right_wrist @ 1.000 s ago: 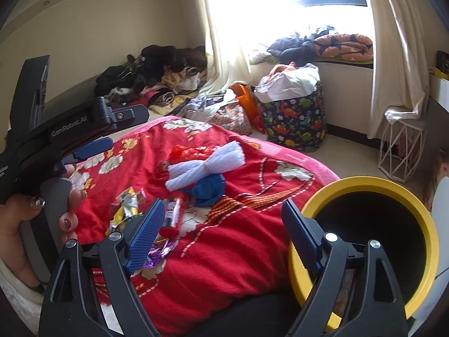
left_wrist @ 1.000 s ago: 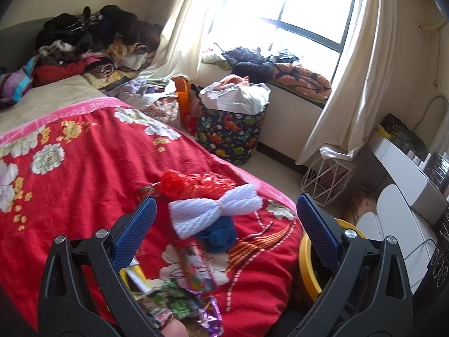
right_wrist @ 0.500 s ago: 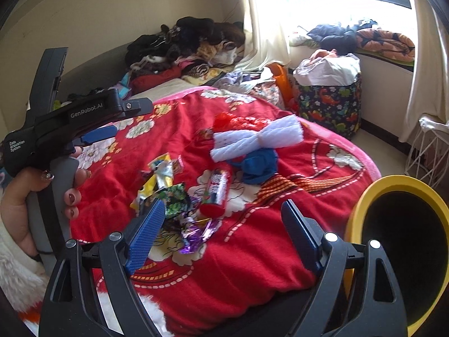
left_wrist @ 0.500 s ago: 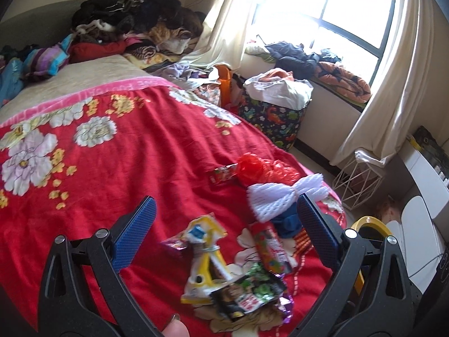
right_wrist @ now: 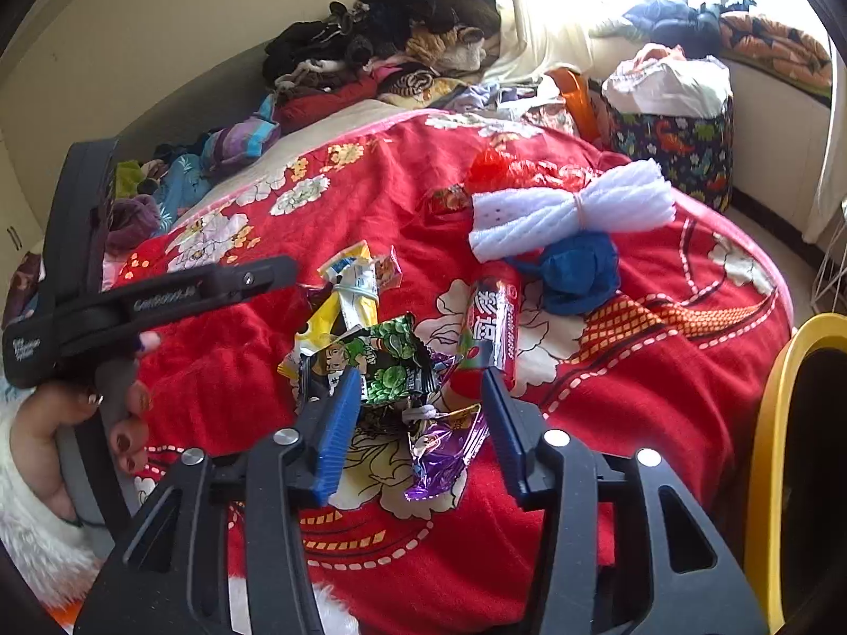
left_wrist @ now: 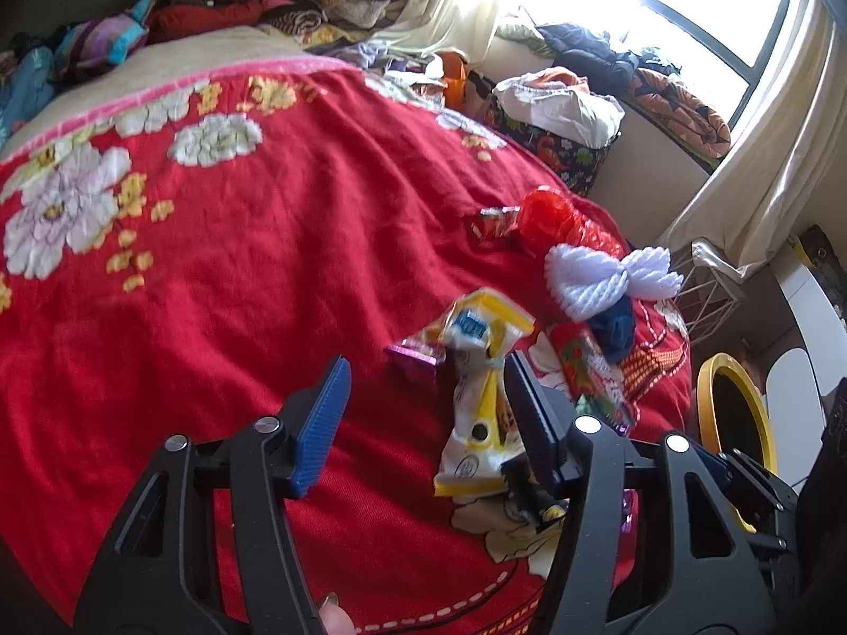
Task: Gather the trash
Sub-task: 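Grasp the yellow-white snack bag with the left tool while the right tool grasps the green snack packet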
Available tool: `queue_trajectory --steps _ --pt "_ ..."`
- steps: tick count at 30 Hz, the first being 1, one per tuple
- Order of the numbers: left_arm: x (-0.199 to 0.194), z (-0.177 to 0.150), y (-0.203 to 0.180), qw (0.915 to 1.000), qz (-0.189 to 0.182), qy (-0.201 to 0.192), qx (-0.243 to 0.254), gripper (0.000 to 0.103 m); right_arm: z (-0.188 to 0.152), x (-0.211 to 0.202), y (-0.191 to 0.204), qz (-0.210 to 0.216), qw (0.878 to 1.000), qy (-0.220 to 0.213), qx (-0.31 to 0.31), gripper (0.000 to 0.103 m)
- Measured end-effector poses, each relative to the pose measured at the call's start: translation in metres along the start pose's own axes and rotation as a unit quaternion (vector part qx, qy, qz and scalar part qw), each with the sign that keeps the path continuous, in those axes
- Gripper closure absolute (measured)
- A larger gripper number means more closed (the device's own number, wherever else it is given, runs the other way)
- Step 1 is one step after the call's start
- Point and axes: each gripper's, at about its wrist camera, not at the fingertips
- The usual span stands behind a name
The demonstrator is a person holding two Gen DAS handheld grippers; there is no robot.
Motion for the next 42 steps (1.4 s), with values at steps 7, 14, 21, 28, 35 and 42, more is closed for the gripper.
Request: queue_trajectory --steps 7,14,21,28,35,42 --pt "0.013 -0.01 0.005 0.999 -0.026 0.033 -0.013 0.058 0.007 0.012 -0.003 0.012 1.0 0.01 0.012 0.074" --pt "0.023 -0.015 0.003 0.9975 -0.044 0.052 -0.017 0.06 0.007 0.02 -0.003 0.015 0.999 0.027 0.016 0.086" --pt "0.027 -0.015 0.003 0.9969 -0.052 0.056 -0.022 0.06 0.005 0.011 0.0 0.019 1.0 0.014 0.004 0.093" --pt "0.03 -0.014 -0.005 0.9959 -0.063 0.063 -0.018 0.06 -0.001 -0.008 -0.006 0.019 1.0 -0.006 0.006 0.099" --pt "0.037 -0.017 -0.02 0.9948 -0.067 0.077 0.002 0.083 -0.002 -0.034 -0.02 0.022 0.999 -0.035 0.029 0.099" --pt "0.015 -0.012 -0.032 0.9959 -0.078 0.038 0.025 0.089 -0.001 -0.057 -0.031 0.017 0.997 -0.065 0.048 0.1"
Point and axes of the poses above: each gripper's, at about its wrist camera, not at the fingertips, and x roughly the way its jaws point, y to its left, z to its top, and after that the axes turned 10 degrees about y, right-handed
